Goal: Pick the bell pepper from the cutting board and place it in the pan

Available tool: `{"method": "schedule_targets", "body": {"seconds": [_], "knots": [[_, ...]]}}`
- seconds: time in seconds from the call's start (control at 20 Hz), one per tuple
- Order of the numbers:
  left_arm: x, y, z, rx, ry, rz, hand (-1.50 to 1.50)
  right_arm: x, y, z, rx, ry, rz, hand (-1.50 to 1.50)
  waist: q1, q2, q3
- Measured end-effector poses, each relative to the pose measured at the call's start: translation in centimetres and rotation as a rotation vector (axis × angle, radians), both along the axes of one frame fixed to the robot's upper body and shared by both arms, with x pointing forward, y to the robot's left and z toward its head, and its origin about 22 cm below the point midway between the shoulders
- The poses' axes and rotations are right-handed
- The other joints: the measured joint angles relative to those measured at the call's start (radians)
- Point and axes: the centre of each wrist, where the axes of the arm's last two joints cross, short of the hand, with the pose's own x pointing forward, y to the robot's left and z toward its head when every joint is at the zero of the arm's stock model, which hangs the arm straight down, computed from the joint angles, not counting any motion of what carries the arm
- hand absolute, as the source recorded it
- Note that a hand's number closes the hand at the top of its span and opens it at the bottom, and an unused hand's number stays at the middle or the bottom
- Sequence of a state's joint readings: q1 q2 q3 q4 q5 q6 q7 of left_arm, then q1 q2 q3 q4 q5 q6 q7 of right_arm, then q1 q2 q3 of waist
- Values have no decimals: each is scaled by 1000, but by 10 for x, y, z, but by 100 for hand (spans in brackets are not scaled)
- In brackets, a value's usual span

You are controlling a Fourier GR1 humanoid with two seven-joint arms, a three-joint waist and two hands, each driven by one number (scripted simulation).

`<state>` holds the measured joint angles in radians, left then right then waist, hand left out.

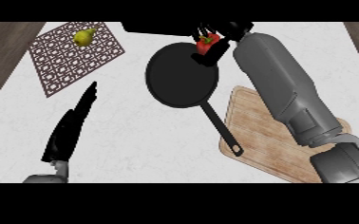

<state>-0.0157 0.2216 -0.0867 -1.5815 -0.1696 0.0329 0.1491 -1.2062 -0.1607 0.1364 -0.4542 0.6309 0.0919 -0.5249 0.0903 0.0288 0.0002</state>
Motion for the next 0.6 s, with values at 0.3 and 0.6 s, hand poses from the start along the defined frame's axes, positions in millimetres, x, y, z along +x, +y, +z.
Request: {"method": "schedule_targets", "body": {"seconds": [0.3,0.6], "knots": [[-2,1,-1,6,-4,-13,0,-9,49,-27,-43,85,43,150,10,2,-1],[5,-5,2,5,-6,-48,0,-18,57,-56,-188,87,65,150,49,10,-1]]}}
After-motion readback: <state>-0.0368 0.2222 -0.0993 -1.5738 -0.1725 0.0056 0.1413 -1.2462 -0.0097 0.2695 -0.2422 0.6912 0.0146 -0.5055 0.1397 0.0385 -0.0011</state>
